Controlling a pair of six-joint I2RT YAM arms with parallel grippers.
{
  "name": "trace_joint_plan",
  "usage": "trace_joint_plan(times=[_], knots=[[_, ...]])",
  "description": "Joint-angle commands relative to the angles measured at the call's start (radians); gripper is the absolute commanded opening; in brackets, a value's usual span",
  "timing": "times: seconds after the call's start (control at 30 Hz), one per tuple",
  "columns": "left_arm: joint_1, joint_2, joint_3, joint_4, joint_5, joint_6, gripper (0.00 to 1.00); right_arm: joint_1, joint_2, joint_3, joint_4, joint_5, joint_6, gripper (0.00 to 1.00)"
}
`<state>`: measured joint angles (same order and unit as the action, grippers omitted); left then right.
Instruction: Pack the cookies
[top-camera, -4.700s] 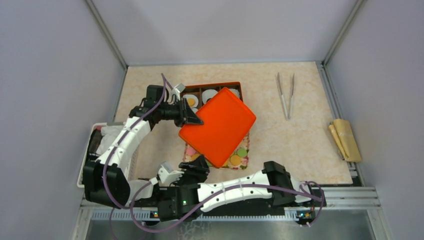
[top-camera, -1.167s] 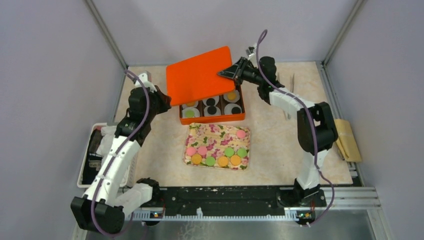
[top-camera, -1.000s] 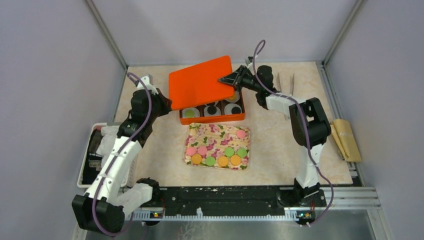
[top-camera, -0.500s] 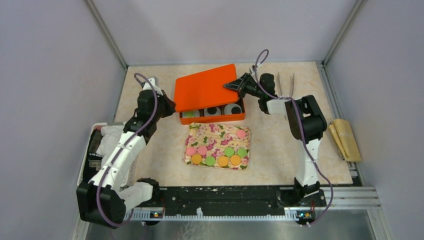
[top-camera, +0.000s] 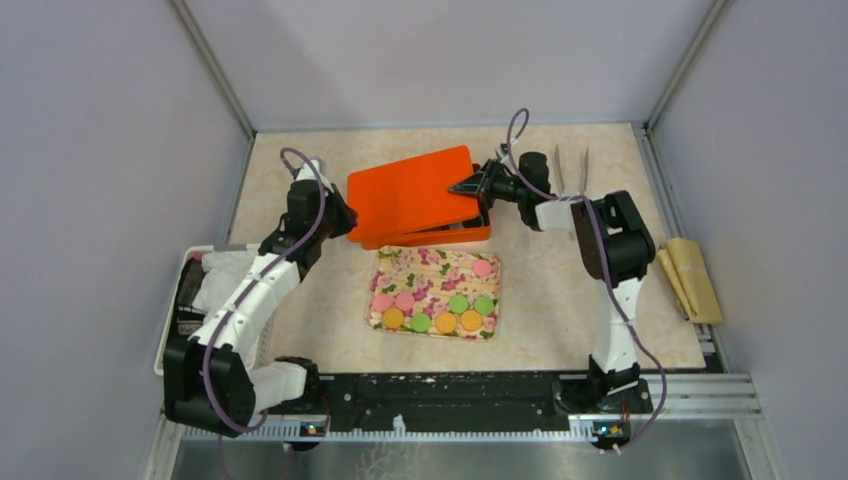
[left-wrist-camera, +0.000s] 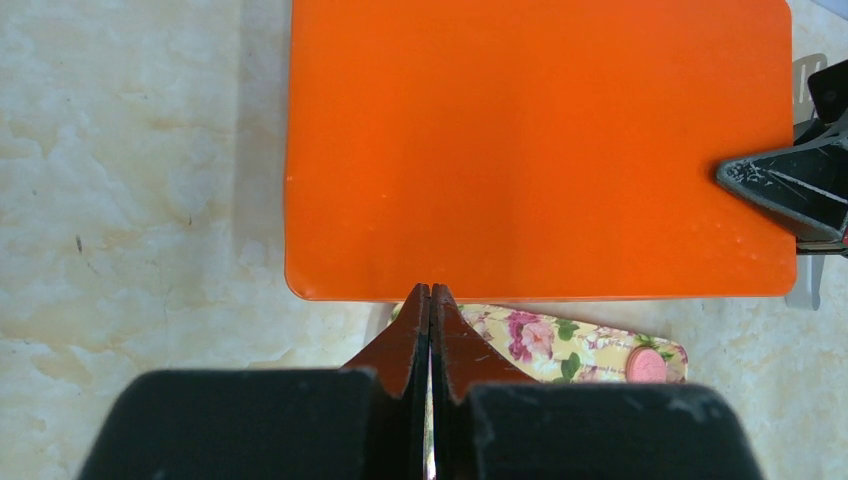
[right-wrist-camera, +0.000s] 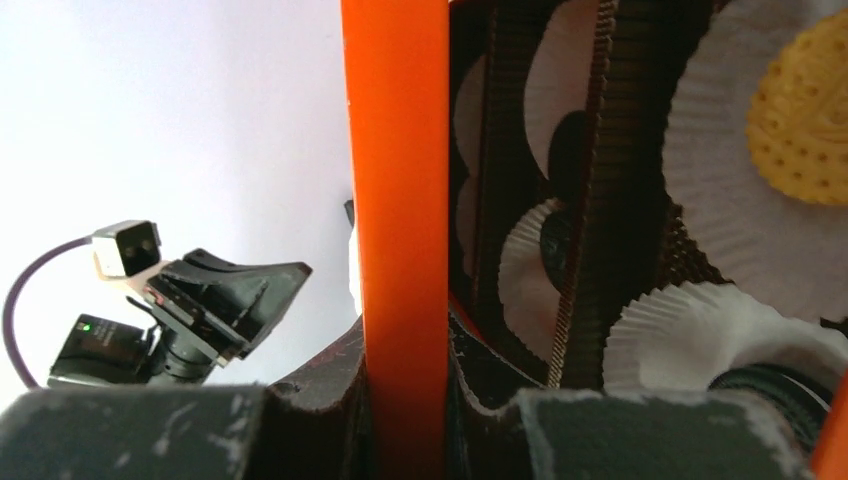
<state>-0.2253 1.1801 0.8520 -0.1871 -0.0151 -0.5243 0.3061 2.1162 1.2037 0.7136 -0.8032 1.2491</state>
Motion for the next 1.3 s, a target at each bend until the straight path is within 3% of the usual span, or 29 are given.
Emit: trace_joint_plan(times=[0.0, 0.27, 0.57, 0.9, 1.27], knots=[[-0.007, 0.011, -0.008, 0.065, 0.010, -0.003, 0.00, -0.016, -0.084, -0.001, -0.110, 0.003, -0.140, 0.00], [-0.015, 0.029, -0.019, 0.083, 0.010, 0.000, 0.00, -0.057, -0.037, -0.066, 0.026, -0.005, -0.057, 0.00], [-0.049, 0.075, -0.053, 0.171, 0.052, -0.005, 0.00, -0.098, -0.020, -0.066, 0.021, -0.042, -0.088, 0.00], [-0.123, 0.229, -0.118, 0.374, 0.024, -0.016, 0.00, -0.111, 0.007, -0.059, 0.035, -0.064, -0.086, 0.00], [-0.170, 0.339, -0.067, 0.395, -0.029, 0.010, 0.00, -0.127, 0.018, -0.083, 0.112, -0.082, -0.042, 0.00]])
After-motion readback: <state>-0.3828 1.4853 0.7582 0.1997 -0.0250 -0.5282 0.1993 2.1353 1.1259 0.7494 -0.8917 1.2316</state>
